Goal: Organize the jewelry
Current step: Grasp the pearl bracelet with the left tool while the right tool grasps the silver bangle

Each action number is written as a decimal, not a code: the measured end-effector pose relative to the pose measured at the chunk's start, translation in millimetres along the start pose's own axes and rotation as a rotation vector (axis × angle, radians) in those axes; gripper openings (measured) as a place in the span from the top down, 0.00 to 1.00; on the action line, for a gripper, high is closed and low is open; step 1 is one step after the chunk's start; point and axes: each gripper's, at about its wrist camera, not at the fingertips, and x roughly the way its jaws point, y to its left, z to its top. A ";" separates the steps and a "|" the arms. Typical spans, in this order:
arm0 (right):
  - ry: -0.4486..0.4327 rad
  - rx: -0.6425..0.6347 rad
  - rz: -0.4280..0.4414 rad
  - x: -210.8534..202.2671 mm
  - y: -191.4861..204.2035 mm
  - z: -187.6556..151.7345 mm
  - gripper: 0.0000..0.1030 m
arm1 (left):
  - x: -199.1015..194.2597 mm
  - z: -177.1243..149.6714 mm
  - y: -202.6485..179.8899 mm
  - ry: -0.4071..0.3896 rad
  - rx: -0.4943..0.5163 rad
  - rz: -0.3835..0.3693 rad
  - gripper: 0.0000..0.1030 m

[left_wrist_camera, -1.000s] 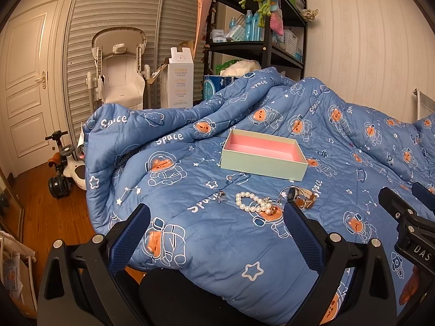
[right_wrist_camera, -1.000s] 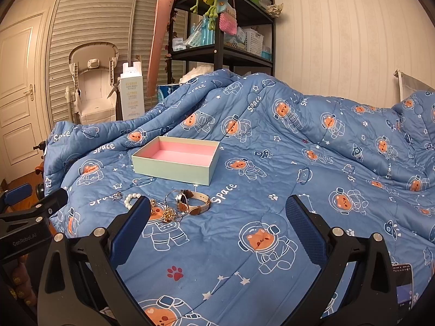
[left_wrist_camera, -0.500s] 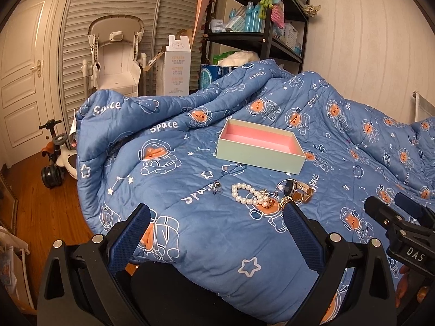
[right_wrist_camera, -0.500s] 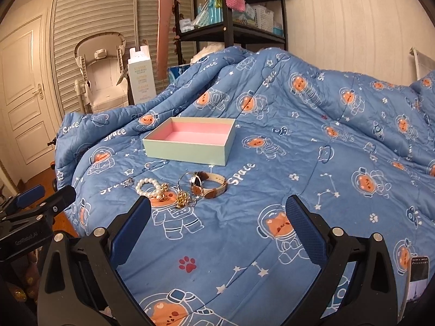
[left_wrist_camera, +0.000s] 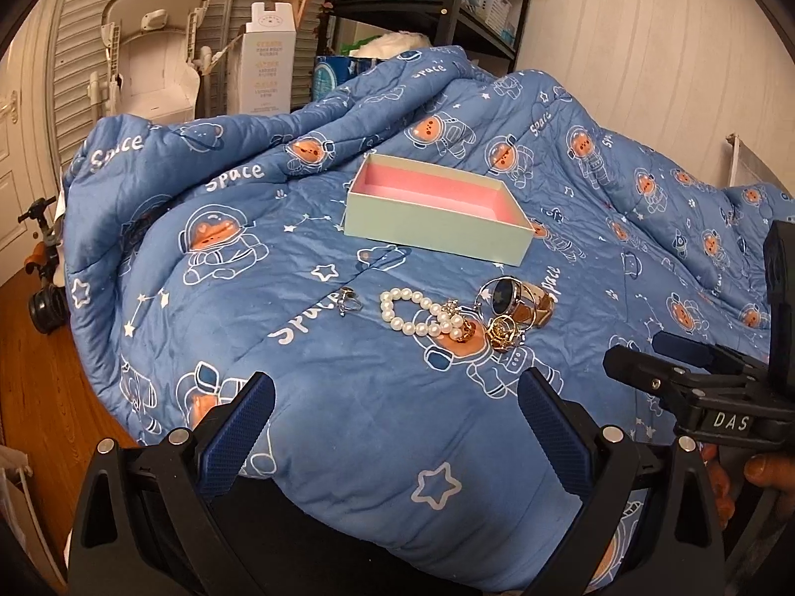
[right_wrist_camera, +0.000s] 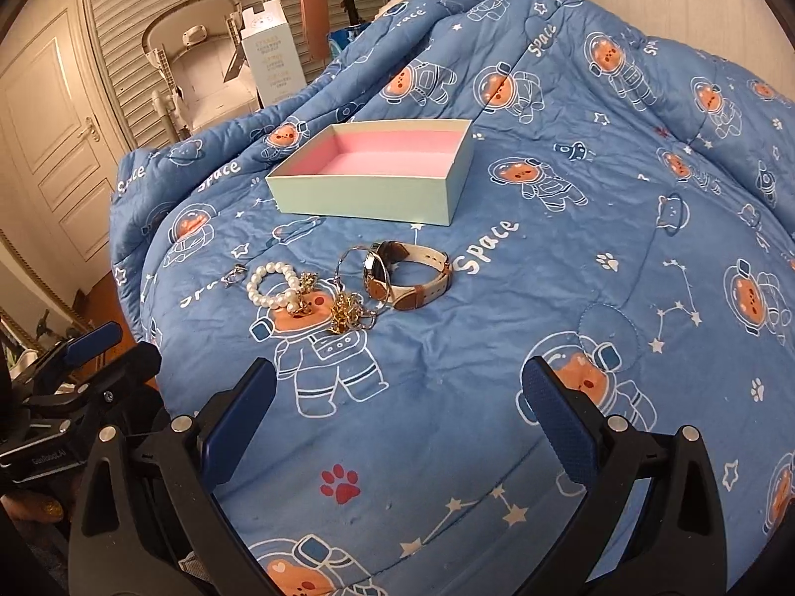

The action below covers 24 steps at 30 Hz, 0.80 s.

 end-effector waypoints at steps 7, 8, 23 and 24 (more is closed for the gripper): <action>0.053 -0.029 0.121 22.8 -15.6 26.9 0.15 | 29.7 14.8 8.9 0.087 0.006 -0.064 0.12; 0.061 -0.039 0.131 26.0 -16.7 31.3 0.18 | 33.3 17.7 10.9 0.098 -0.002 -0.074 0.13; 0.136 -0.202 0.211 69.4 -6.2 60.1 0.62 | 84.9 45.9 16.4 0.229 -0.041 -0.164 0.56; 0.139 -0.209 0.213 70.9 -5.0 60.7 0.65 | 88.2 47.4 16.0 0.234 -0.041 -0.166 0.58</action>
